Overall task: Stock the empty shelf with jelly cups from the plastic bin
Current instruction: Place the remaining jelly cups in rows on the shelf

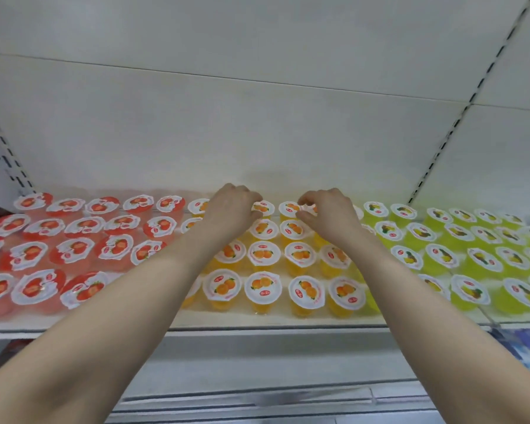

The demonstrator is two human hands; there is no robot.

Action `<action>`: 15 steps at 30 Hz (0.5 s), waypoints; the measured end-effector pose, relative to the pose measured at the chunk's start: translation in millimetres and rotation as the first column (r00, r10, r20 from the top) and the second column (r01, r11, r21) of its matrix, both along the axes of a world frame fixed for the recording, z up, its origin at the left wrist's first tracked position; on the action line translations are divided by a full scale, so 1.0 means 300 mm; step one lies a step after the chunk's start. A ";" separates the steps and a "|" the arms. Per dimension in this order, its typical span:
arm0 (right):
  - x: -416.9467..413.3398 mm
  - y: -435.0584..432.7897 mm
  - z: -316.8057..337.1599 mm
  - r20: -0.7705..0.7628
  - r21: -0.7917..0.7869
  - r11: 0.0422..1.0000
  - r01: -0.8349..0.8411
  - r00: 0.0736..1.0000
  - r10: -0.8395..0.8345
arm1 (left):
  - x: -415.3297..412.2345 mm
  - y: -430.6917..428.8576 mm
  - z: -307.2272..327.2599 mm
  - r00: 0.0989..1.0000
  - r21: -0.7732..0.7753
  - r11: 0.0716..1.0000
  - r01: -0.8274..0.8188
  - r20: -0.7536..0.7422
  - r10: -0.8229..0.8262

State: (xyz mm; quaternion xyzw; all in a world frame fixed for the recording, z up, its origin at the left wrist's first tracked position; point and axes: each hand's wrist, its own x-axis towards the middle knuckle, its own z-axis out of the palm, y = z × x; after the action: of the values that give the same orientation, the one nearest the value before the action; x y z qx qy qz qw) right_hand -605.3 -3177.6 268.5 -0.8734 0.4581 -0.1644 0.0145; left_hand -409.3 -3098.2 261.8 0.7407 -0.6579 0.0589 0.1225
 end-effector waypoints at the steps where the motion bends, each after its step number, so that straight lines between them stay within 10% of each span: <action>1: 0.013 -0.025 -0.004 -0.018 0.008 1.000 -0.007 1.000 0.007 | 0.004 -0.019 -0.003 1.000 0.017 1.000 -0.011 0.000 0.011; 15: 0.093 -0.171 -0.014 -0.186 0.065 0.991 -0.117 0.974 0.127 | 0.022 -0.130 0.005 0.999 0.163 0.986 -0.024 -0.029 0.029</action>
State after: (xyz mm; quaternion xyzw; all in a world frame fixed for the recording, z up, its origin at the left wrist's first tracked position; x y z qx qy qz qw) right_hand -577.4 -3228.8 264.4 -0.9109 0.4072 -0.0667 0.0042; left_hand -402.8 -3137.2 263.3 0.7576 -0.6488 -0.0048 0.0711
